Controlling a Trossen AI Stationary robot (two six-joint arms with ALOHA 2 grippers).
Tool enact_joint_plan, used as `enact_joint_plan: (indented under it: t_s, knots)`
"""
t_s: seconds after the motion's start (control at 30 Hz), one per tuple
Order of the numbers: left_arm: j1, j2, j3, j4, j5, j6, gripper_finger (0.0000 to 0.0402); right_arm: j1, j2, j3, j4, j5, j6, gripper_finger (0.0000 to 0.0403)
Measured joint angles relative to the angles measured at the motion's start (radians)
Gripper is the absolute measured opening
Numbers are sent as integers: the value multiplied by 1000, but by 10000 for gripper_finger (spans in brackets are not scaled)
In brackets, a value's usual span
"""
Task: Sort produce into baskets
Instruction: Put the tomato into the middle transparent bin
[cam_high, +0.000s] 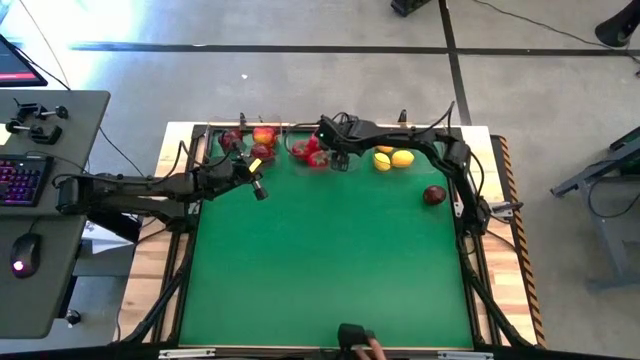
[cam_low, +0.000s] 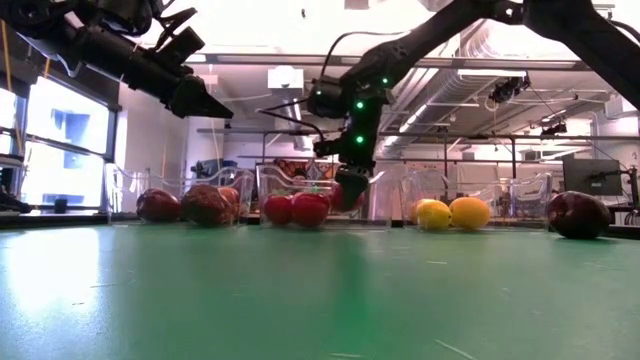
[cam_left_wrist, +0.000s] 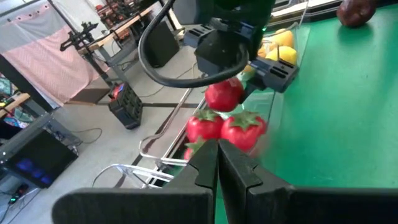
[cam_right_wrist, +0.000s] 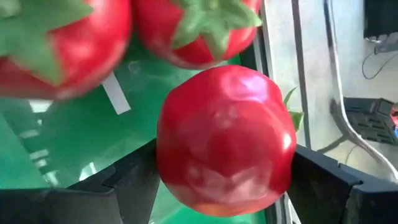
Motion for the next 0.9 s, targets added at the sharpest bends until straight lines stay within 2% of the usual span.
enact_joint_plan:
  t_s: [0.37,0.63,0.83,0.9]
  knots:
    - [0,0,0,0,0,0,0,13,-1,0,-59,52,51,296]
    - [0,0,0,0,0,0,0,38,-1,0,-38,209,-8,292]
    - [0,0,0,0,0,0,0,27,-21,-3,-40,104,35,229]
    - [0,0,0,0,0,0,0,13,-42,-3,-33,58,65,228]
